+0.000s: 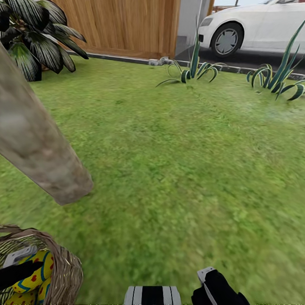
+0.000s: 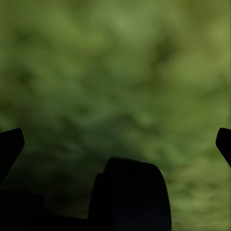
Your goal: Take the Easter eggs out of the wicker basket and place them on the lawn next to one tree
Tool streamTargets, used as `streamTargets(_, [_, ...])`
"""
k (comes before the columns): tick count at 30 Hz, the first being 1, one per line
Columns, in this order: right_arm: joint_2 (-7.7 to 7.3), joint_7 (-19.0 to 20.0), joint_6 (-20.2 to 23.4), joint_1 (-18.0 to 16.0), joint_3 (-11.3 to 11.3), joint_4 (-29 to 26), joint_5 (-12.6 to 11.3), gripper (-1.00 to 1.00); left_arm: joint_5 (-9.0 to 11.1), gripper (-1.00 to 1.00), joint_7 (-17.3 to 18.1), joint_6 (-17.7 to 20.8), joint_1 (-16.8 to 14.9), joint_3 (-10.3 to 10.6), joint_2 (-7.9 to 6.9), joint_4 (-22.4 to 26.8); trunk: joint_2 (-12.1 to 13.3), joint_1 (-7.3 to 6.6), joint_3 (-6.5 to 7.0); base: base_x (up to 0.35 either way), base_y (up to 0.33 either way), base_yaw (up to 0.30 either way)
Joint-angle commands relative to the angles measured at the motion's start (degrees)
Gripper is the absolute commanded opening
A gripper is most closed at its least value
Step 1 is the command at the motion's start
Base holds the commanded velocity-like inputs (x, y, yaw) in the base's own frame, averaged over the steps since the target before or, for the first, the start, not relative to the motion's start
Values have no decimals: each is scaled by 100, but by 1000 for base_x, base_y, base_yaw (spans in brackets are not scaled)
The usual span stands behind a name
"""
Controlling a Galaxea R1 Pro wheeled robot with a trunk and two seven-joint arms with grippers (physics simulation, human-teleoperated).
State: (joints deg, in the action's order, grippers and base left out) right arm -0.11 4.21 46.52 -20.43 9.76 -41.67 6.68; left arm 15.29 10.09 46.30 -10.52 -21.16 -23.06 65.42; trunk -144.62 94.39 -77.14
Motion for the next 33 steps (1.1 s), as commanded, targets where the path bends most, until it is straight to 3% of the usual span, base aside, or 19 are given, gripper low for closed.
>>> streamTargets(1, [0, 44, 26, 0, 7, -8, 61, 100, -18, 100, 36, 29, -3, -13, 2, 4, -3, 1, -27, 0, 0, 0])
streamTargets(8, [2, 45, 25, -2, 8, -8, 60, 100, -17, 100, 37, 29, -3, -20, 3, 6, -6, 6, -71, 0, 0, 0])
streamTargets(14, [2, 43, 23, 0, 9, 0, 61, 100, -17, 100, 37, 36, -3, -19, -4, 5, -14, 22, -204, 0, 0, 0])
streamTargets(33, [2, 36, 23, 1, 9, 18, 61, 100, 61, 100, 45, 37, -3, -21, 3, 5, -14, 22, -204, 0, 0, 0])
